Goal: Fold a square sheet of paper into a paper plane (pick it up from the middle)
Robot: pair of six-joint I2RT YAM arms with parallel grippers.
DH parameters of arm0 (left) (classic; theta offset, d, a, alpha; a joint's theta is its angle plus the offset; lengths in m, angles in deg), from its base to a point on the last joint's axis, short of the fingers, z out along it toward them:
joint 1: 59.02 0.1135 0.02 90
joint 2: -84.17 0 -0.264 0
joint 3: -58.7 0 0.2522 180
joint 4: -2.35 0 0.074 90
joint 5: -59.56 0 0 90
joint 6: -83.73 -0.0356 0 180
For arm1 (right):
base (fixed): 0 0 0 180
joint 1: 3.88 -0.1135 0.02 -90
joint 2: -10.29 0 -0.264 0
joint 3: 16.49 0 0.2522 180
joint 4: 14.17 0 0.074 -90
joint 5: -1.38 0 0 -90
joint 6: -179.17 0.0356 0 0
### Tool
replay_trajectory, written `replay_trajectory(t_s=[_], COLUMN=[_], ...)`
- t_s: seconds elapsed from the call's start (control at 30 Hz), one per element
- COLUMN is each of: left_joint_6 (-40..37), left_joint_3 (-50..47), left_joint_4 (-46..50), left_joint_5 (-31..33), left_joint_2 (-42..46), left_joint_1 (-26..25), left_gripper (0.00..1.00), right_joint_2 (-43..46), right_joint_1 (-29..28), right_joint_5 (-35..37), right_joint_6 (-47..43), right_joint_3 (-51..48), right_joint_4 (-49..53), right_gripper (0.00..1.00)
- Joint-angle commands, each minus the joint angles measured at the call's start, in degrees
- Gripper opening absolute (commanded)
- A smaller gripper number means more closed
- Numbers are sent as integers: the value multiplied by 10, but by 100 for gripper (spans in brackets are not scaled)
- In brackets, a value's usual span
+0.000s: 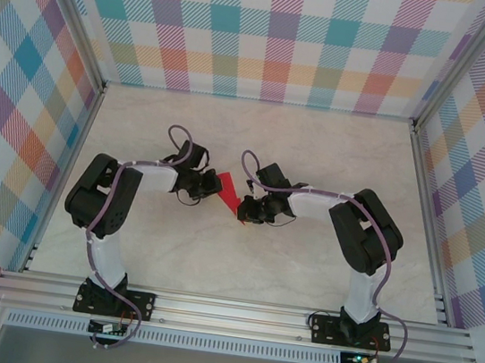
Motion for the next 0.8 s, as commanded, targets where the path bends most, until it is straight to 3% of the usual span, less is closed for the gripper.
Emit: replay_trajectory(t_s=[0.0, 0.5, 0.77], left_joint_6=[-28, -49, -72], left_joint_3=[21, 58, 85], left_joint_4=[29, 62, 110], left_joint_5=[77, 116, 156], left_joint_2=[-30, -36, 0], left_joint_1=[33, 74, 79], left_gripper=[13, 13, 16], right_joint_2=[-25, -22, 4], right_joint_1=[2, 3, 1], right_joint_5=[42, 43, 37], right_joint_6=[-15, -12, -1], right_joint_3=[-31, -29, 0], right_joint_4=[97, 94, 78], right_gripper=[12, 13, 20])
